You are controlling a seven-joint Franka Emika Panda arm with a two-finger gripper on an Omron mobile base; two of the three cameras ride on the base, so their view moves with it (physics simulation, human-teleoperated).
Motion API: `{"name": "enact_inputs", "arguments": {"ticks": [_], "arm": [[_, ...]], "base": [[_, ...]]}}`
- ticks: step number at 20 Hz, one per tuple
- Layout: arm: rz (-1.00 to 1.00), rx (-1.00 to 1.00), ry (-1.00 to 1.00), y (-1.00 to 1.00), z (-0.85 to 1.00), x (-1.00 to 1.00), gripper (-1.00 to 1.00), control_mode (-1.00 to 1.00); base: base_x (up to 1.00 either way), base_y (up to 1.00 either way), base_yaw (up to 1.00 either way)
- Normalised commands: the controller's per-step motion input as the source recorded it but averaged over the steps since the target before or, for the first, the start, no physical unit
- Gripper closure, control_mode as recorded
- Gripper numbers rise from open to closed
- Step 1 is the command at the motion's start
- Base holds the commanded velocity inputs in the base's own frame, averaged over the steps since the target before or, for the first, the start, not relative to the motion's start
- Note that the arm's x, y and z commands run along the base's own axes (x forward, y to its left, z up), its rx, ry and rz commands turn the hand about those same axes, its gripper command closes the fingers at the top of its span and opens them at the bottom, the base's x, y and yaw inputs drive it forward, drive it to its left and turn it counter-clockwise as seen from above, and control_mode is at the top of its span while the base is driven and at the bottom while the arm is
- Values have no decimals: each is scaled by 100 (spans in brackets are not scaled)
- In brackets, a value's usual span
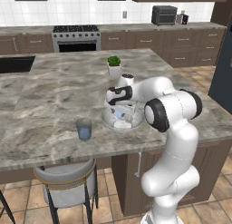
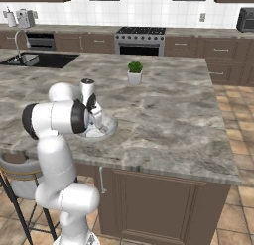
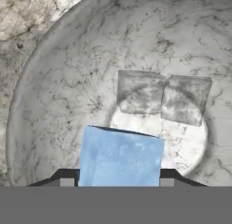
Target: There are four ice cubes in the ice bowl. Place two ice cubes in each glass of water.
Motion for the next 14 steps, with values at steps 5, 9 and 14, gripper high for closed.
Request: {"name": "enact_inputs", "arguments": {"ticks": [5, 9, 14], "arm": [[0, -1, 0, 12, 50, -4, 100, -100], [3, -4, 6, 25, 25, 0, 100, -100], [12, -9, 0, 50, 3, -9, 100, -100]], "base": [[0, 0, 0], [0, 0, 0], [0, 0, 0]]}}
